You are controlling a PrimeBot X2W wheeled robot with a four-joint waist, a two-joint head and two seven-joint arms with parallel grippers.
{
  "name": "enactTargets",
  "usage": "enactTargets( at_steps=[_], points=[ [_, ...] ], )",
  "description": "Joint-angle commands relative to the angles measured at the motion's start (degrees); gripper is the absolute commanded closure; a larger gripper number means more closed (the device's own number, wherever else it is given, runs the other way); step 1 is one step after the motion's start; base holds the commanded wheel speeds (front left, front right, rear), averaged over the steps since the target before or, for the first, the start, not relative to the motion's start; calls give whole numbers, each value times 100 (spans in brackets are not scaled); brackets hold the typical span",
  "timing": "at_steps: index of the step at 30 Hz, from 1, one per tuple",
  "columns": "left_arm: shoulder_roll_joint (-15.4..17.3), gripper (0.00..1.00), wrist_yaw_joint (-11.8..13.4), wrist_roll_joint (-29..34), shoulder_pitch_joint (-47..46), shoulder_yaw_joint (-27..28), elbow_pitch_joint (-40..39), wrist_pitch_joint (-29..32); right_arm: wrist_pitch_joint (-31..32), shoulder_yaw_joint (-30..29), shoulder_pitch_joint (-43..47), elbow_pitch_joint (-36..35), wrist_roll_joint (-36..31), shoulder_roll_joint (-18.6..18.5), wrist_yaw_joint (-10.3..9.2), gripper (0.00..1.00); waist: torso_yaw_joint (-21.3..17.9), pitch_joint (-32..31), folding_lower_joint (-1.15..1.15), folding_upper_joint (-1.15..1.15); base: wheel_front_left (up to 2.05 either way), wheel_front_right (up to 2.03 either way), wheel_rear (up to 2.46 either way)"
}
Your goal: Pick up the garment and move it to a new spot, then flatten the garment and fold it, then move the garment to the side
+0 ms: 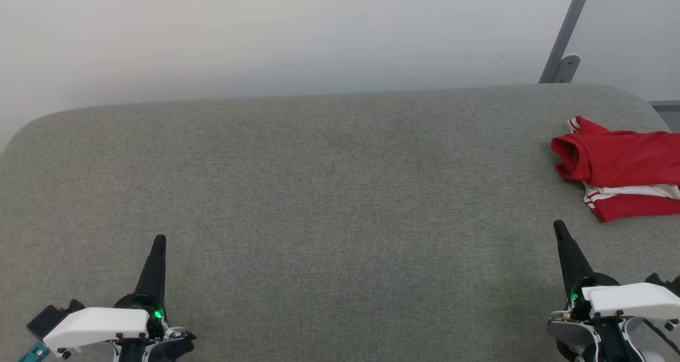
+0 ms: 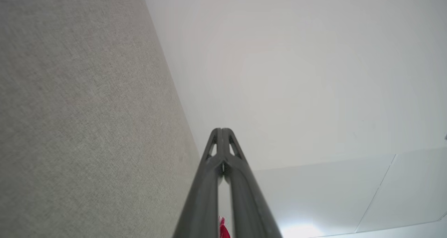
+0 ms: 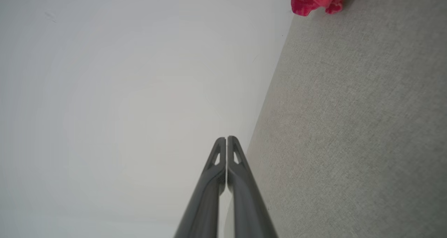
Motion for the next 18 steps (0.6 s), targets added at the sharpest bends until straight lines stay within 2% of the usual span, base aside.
enactTargets(
  at_steps=[1, 18],
  points=[
    [1, 100, -26, -93, -137, -2, 6, 36, 49, -23, -82, -63, 110, 22, -1, 100, -2, 0, 0, 0, 0, 0, 0],
    [-51, 100, -30, -656, -264, -4, 108, 215, 213, -45, -145, -84, 701, 40, -2, 100, -29, 6, 0, 0, 0, 0, 0]
  ],
)
